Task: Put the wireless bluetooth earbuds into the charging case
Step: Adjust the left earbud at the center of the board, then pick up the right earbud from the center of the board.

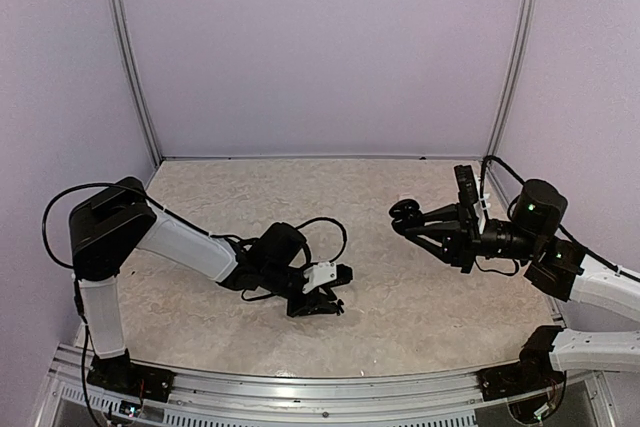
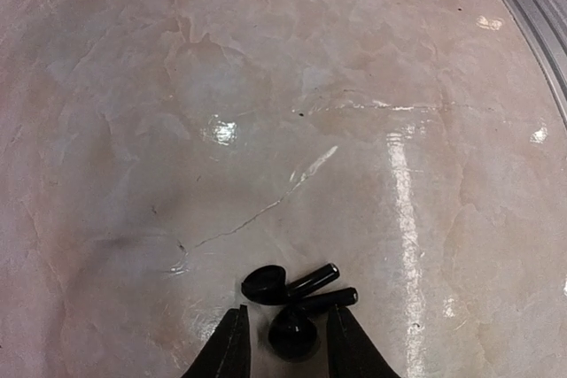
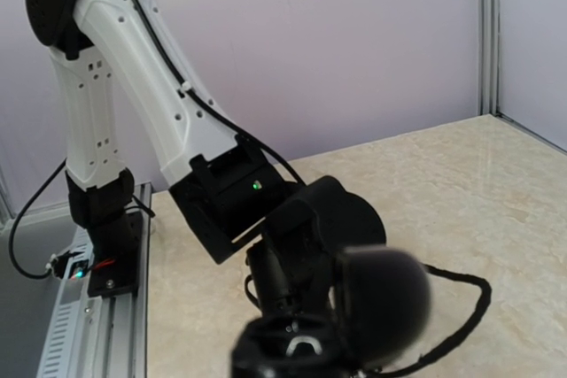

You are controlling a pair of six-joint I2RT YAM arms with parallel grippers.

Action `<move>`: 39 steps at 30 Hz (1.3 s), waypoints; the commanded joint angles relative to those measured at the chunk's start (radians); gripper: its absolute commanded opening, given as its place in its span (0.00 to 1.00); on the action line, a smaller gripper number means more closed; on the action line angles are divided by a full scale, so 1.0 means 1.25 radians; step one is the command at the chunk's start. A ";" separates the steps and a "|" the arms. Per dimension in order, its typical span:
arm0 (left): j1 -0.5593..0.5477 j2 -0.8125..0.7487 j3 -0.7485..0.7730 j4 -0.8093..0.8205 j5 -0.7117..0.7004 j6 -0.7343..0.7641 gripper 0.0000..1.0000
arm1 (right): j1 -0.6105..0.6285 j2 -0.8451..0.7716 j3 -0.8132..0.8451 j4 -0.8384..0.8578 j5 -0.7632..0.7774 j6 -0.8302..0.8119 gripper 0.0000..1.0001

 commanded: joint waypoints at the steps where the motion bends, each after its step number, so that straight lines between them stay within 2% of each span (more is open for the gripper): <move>1: -0.012 0.025 0.001 -0.024 -0.010 0.010 0.30 | -0.013 -0.006 0.025 -0.004 -0.003 -0.005 0.00; 7: -0.012 -0.005 -0.036 0.007 -0.042 0.013 0.20 | -0.012 -0.008 0.022 -0.002 -0.001 -0.006 0.00; 14: -0.038 -0.092 -0.050 -0.006 -0.111 0.018 0.15 | -0.012 -0.006 0.004 0.021 -0.006 0.005 0.00; 23: -0.081 -0.297 -0.063 -0.056 -0.242 0.019 0.12 | -0.012 0.012 -0.013 0.050 -0.035 -0.013 0.00; 32: -0.179 -0.496 0.031 -0.112 -0.463 0.058 0.12 | -0.007 0.032 -0.040 0.127 -0.115 -0.062 0.00; 39: -0.280 -0.531 0.082 -0.048 -0.661 0.142 0.12 | 0.023 0.081 -0.042 0.199 -0.144 -0.081 0.00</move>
